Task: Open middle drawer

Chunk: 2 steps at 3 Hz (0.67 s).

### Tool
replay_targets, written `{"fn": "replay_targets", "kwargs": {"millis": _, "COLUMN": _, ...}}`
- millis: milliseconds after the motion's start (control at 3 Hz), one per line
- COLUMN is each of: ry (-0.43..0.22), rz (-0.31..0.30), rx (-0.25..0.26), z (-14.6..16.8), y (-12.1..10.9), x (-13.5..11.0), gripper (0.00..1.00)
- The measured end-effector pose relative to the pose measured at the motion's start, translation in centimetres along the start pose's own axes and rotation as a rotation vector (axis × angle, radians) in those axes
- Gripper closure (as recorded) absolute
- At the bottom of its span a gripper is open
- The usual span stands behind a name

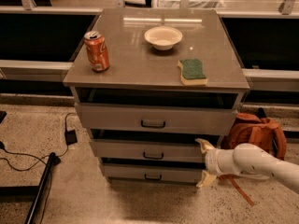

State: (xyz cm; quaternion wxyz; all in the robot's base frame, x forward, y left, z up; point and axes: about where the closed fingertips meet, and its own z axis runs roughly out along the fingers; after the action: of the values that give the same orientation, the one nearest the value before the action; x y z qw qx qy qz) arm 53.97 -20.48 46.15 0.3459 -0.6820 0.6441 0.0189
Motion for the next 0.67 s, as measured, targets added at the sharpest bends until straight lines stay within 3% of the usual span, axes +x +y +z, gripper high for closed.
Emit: {"fn": "replay_targets", "kwargs": {"millis": 667, "ry": 0.062, "rz": 0.066, "rx": -0.008, "z": 3.0, "y": -1.7, "x": 3.0, "gripper": 0.0}}
